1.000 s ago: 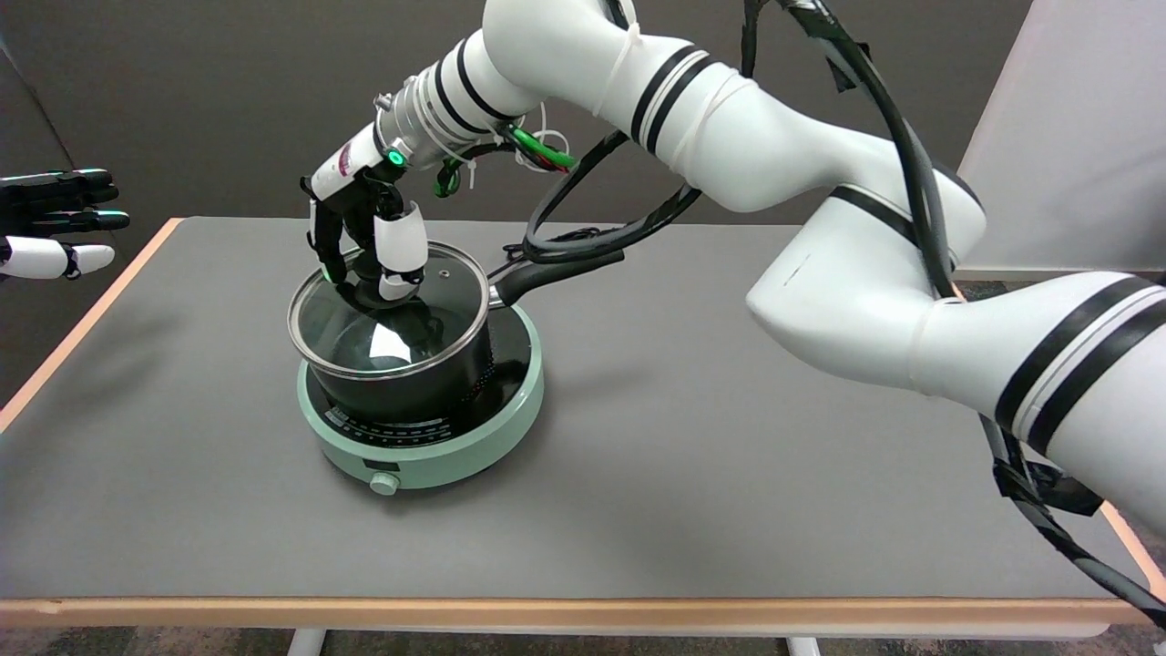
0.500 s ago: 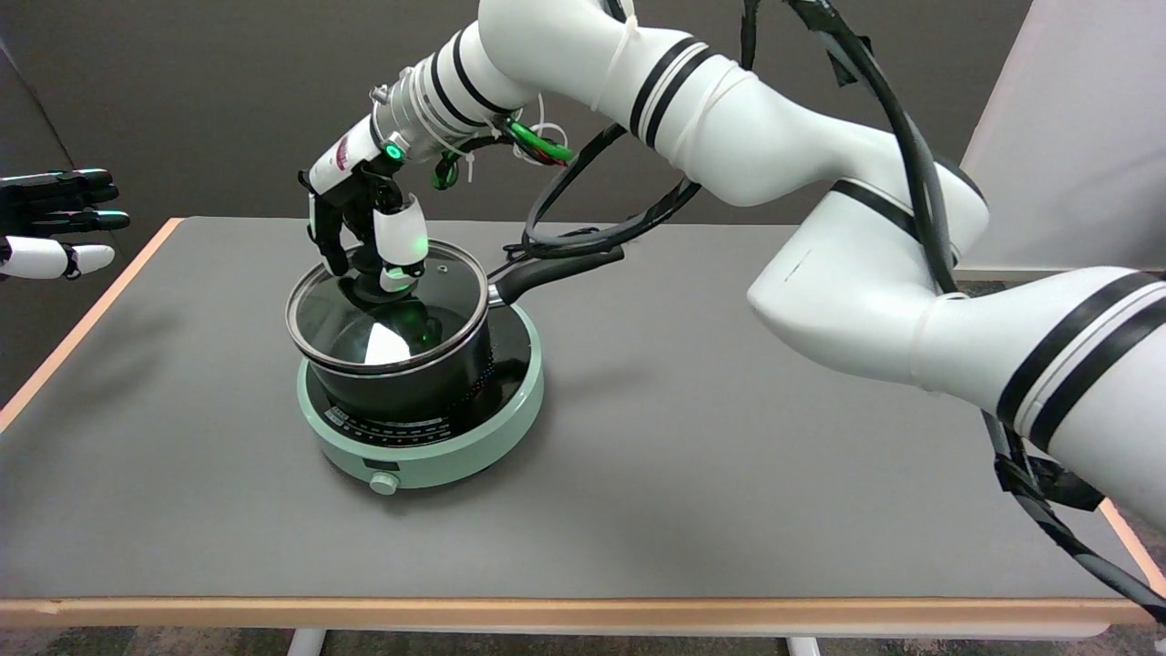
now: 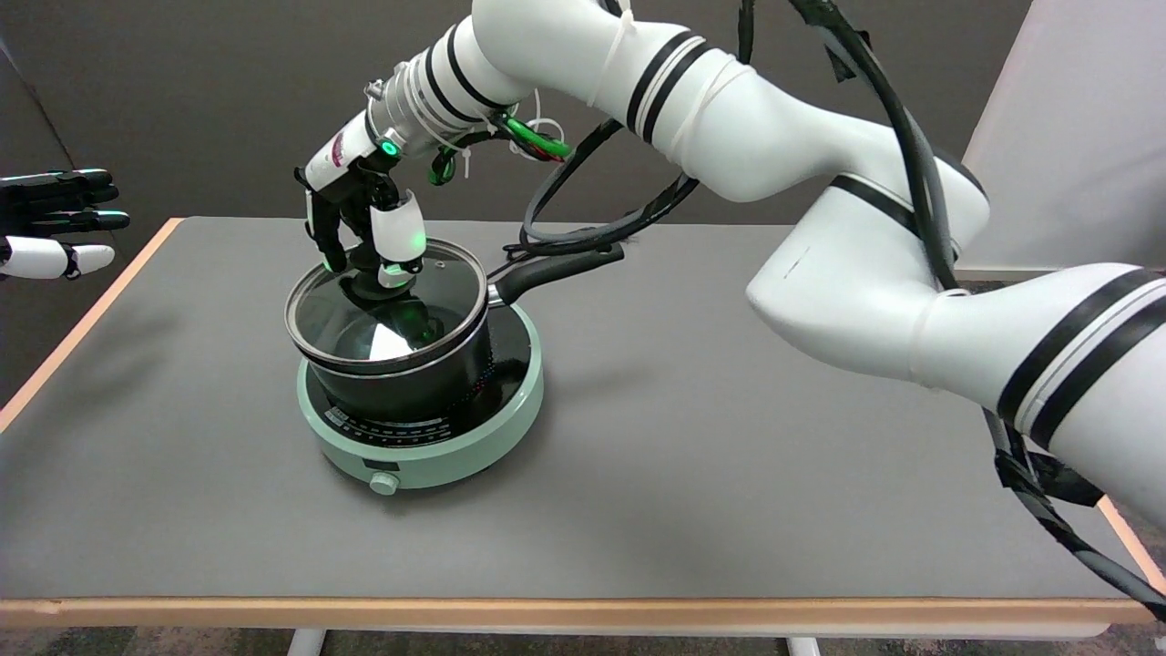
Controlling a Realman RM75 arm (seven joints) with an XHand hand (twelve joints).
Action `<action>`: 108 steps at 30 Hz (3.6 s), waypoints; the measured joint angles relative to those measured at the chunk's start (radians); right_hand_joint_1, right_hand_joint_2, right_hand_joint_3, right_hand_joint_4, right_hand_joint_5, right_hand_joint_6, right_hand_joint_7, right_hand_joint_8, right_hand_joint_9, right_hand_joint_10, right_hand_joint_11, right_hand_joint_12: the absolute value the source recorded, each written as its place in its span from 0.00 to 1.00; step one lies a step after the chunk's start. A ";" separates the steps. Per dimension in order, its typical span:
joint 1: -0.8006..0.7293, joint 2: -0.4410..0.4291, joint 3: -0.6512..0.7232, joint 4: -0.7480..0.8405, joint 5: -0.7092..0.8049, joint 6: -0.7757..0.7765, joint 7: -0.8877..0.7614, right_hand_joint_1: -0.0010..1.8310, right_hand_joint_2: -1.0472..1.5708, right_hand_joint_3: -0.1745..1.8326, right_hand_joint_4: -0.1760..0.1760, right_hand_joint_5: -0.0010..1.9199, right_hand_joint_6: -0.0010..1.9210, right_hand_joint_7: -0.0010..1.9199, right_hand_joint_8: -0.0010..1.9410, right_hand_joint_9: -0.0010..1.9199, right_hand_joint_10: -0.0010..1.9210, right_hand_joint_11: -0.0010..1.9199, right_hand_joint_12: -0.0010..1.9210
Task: Place the pot lid onto the soup pot.
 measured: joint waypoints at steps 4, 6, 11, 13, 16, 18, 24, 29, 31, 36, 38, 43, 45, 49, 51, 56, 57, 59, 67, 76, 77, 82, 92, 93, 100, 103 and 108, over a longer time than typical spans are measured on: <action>0.000 -0.002 -0.002 0.000 0.002 0.000 0.000 0.59 0.61 0.54 0.85 0.24 0.10 0.34 0.23 0.29 0.59 0.00 0.89; 0.000 -0.002 -0.003 0.000 0.004 0.000 -0.001 0.59 0.61 0.54 0.83 0.23 0.09 0.33 0.20 0.27 0.57 0.00 0.88; 0.000 -0.003 -0.004 0.001 0.007 0.000 -0.001 0.55 0.60 0.54 0.77 0.20 0.08 0.30 0.14 0.29 0.41 0.00 0.85; 0.000 -0.003 -0.005 0.002 0.008 0.000 -0.001 0.52 0.60 0.54 0.76 0.18 0.08 0.28 0.12 0.30 0.32 0.00 0.84; -0.003 -0.004 -0.006 0.002 0.009 0.000 -0.001 0.47 0.58 0.55 0.73 0.15 0.08 0.22 0.10 0.28 0.20 0.00 0.81; -0.003 -0.004 -0.007 0.003 0.011 0.000 -0.001 0.38 0.57 0.55 0.71 0.12 0.07 0.18 0.08 0.23 0.17 0.00 0.77; -0.006 -0.004 -0.009 0.004 0.016 -0.006 -0.002 0.32 0.55 0.53 0.70 0.09 0.06 0.12 0.07 0.18 0.12 0.10 0.54; -0.008 -0.002 -0.012 0.004 0.025 -0.012 -0.001 0.25 0.52 0.51 0.70 0.04 0.05 0.04 0.08 0.07 0.19 0.11 0.32; -0.008 -0.001 -0.014 0.004 0.028 -0.014 -0.001 0.25 0.51 0.49 0.70 0.02 0.05 0.02 0.05 0.04 0.12 0.08 0.28; -0.009 0.003 -0.017 0.005 0.038 -0.022 -0.001 0.19 0.50 0.41 0.68 0.00 0.01 0.00 0.00 0.00 0.06 0.07 0.21; -0.009 0.006 -0.018 0.005 0.042 -0.025 -0.001 0.17 0.50 0.40 0.66 0.00 0.00 0.00 0.00 0.00 0.04 0.06 0.21; -0.011 0.013 -0.017 0.010 0.043 -0.028 -0.001 0.16 0.50 0.38 0.63 0.00 0.00 0.00 0.00 0.00 0.02 0.05 0.20; -0.014 0.019 -0.012 0.020 0.036 -0.028 -0.001 0.16 0.50 0.38 0.62 0.00 0.00 0.00 0.00 0.00 0.00 0.04 0.20; -0.024 0.034 0.003 0.051 0.005 -0.027 -0.001 0.15 0.50 0.38 0.61 0.00 0.00 0.00 0.00 0.00 0.00 0.04 0.20; -0.032 0.045 0.015 0.074 -0.017 -0.019 -0.001 0.14 0.50 0.38 0.61 0.00 0.00 0.00 0.00 0.00 0.00 0.04 0.20; -0.057 0.074 0.057 0.136 -0.083 -0.001 0.001 0.12 0.50 0.42 0.59 0.00 0.00 0.00 0.00 0.00 0.00 0.03 0.20; -0.063 0.082 0.069 0.151 -0.099 0.004 0.002 0.11 0.49 0.45 0.58 0.00 0.00 0.00 0.00 0.00 0.01 0.03 0.20; -0.077 0.098 0.096 0.181 -0.125 0.014 0.003 0.12 0.48 0.46 0.59 0.00 0.00 0.00 0.00 0.00 0.00 0.03 0.21; -0.146 0.166 0.206 0.307 -0.206 0.061 0.007 0.09 0.51 0.44 0.63 0.00 0.04 0.00 0.01 0.00 0.08 0.07 0.20; -0.245 0.253 0.341 0.441 -0.310 0.180 0.057 0.04 0.53 0.53 0.72 0.06 0.05 0.05 0.04 0.07 0.11 0.10 0.28; -0.258 0.264 0.356 0.454 -0.321 0.201 0.068 0.04 0.54 0.52 0.72 0.06 0.06 0.05 0.05 0.07 0.10 0.10 0.26; -0.332 0.320 0.445 0.524 -0.382 0.319 0.155 0.00 0.57 0.56 0.70 0.08 0.03 0.07 0.02 0.08 0.12 0.11 0.28; -0.486 0.405 0.640 0.655 -0.481 0.462 0.448 0.00 0.62 0.60 0.69 0.12 0.07 0.11 0.05 0.13 0.12 0.14 0.28; -0.504 0.414 0.660 0.668 -0.491 0.472 0.489 0.00 0.63 0.60 0.69 0.12 0.07 0.11 0.05 0.14 0.12 0.14 0.28; -0.625 0.472 0.769 0.755 -0.572 0.526 0.812 0.00 0.66 0.55 0.66 0.13 0.09 0.11 0.09 0.16 0.10 0.14 0.26; -0.689 0.496 0.808 0.795 -0.606 0.544 0.954 0.00 0.65 0.56 0.65 0.13 0.08 0.11 0.08 0.15 0.10 0.13 0.26; -0.800 0.529 0.865 0.857 -0.649 0.593 1.136 0.00 0.67 0.56 0.62 0.15 0.09 0.11 0.08 0.15 0.10 0.11 0.24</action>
